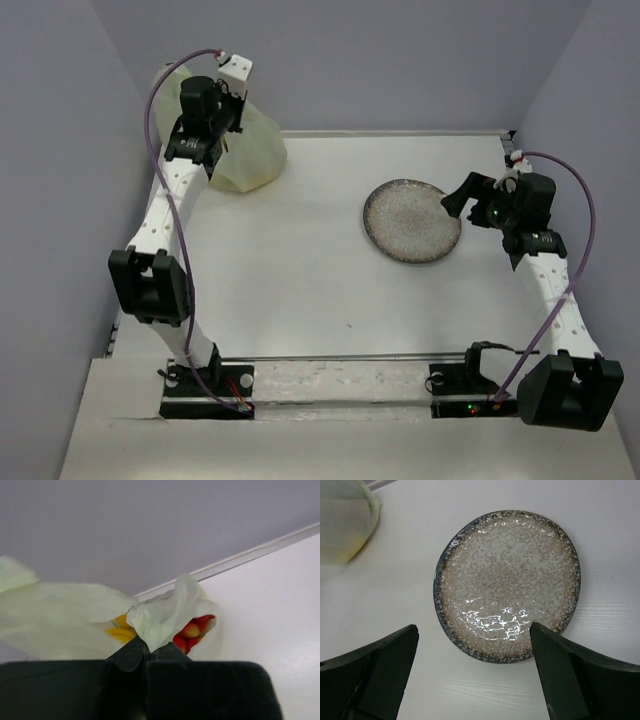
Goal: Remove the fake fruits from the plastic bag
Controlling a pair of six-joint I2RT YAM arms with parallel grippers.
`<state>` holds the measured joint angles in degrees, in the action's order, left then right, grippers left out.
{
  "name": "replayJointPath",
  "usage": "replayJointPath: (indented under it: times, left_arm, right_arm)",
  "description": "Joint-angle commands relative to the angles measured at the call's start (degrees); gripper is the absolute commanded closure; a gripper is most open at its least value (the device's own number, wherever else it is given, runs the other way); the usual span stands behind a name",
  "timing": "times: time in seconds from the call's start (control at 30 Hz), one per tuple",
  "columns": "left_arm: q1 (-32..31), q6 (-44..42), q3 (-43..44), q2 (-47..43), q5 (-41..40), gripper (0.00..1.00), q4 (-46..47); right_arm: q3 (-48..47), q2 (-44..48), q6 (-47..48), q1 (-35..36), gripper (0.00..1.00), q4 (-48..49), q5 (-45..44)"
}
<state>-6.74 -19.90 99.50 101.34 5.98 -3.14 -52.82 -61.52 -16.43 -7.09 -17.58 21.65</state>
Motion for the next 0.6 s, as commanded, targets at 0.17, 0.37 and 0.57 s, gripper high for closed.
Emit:
replayJointPath:
  times: [0.17, 0.37, 0.57]
  left_arm:
    - [-7.93, 4.43, -12.91, -19.94, 9.67, 1.0, -13.73]
    - [-14.07, 7.33, -17.85, -23.64, 9.14, 1.0, -14.97]
    - [-19.27, 7.6, -14.96, -24.35, 11.33, 1.0, -17.95]
  right_arm:
    - [-5.19, -0.01, -0.45, 3.3, 0.04, 0.27, 0.59]
    - [-7.47, -1.41, -0.19, 11.56, 0.05, -0.26, -1.43]
    - [-12.74, -5.45, 0.08, 24.13, 0.05, -2.19, -6.0]
